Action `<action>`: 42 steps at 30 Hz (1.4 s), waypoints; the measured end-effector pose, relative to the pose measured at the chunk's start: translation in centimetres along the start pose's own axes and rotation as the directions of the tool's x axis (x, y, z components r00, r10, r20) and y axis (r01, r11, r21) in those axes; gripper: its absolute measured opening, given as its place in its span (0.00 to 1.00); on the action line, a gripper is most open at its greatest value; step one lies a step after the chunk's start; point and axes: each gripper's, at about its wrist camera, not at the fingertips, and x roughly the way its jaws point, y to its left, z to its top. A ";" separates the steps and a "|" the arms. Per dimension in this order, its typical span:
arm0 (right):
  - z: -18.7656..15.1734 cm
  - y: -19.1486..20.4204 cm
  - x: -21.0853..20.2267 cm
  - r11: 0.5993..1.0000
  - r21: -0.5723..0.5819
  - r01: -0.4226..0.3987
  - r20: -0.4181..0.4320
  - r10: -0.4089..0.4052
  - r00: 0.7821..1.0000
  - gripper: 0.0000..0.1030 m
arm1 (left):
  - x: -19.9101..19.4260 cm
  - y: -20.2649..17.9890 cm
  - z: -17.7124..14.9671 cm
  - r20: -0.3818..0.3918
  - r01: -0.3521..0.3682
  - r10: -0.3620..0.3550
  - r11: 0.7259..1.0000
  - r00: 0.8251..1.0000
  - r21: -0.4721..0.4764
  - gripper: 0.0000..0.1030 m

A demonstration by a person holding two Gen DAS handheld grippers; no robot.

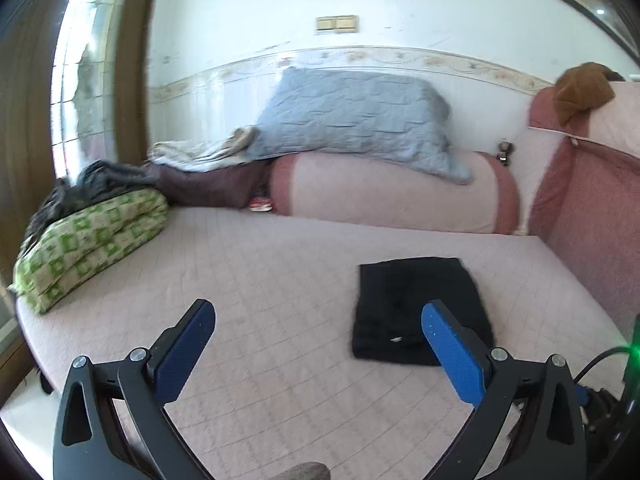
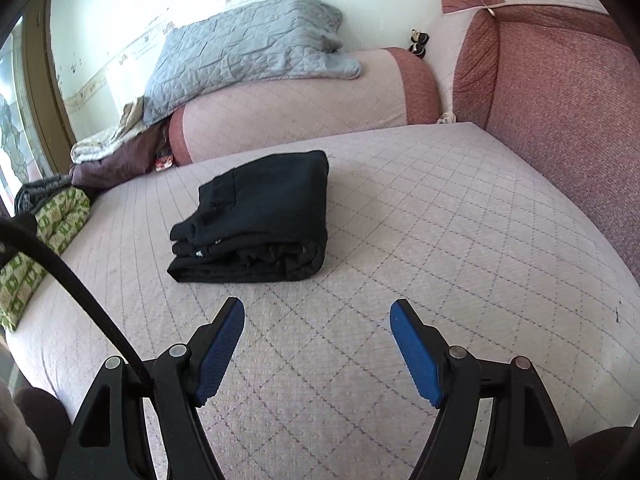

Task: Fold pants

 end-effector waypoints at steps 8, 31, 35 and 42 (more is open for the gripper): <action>0.1 0.2 -0.1 1.000 -0.017 -0.007 -0.007 0.006 1.000 0.79 | 3.0 -1.8 -1.0 -0.179 0.011 0.003 0.997 0.984 0.073 1.00; -1.5 2.6 2.6 0.994 -0.104 -0.015 -0.100 0.004 0.995 0.82 | 5.9 -0.6 -4.9 -0.363 0.043 -0.026 0.998 0.931 0.038 1.00; -1.6 2.4 2.7 0.995 -0.097 -0.013 -0.106 0.002 0.994 0.83 | 6.1 -0.5 -5.0 -0.373 0.047 -0.030 0.998 0.927 0.037 1.00; -1.7 2.5 2.9 0.995 -0.098 -0.013 -0.117 0.001 0.993 0.83 | 6.5 -0.1 -5.3 -0.392 0.054 -0.039 0.998 0.919 0.028 1.00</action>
